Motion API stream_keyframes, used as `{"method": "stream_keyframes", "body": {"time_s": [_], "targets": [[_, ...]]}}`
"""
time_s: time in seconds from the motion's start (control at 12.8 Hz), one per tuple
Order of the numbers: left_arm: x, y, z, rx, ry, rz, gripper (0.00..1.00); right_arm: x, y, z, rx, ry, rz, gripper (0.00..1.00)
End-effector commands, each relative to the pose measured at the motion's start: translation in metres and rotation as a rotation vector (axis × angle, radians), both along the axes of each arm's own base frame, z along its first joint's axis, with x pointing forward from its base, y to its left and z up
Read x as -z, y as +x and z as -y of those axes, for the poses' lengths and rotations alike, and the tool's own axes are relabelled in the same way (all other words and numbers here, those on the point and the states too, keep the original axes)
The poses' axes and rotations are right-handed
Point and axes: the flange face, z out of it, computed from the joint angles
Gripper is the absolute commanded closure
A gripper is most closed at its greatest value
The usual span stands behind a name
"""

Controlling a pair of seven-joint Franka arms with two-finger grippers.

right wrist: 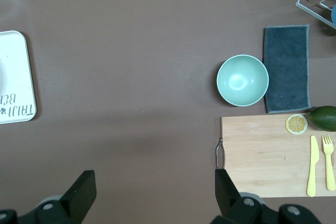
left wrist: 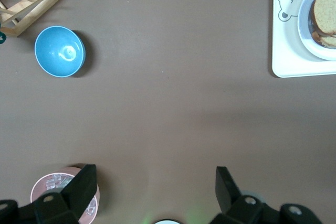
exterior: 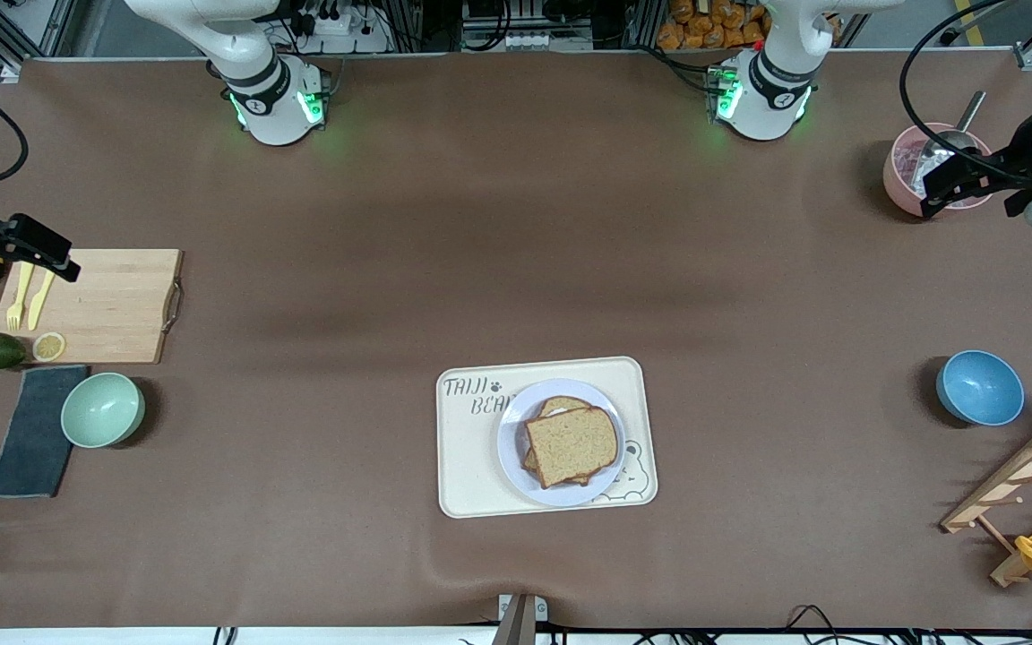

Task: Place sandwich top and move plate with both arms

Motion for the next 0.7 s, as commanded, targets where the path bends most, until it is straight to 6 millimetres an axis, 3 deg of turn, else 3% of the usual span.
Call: {"method": "stream_keyframes", "body": {"time_s": [0.0,0.63], "targets": [[0.0004,-0.0059,0.0008,-0.018,-0.012,0.007,0.00,-0.0017,-0.0005,0.0012,0.008,-0.013,0.005,0.00],[0.0001,-0.0044,-0.0013,0.000,-0.009,0.007,0.00,-0.0010,-0.0005,0.0004,0.008,-0.013,0.004,0.00]]}}
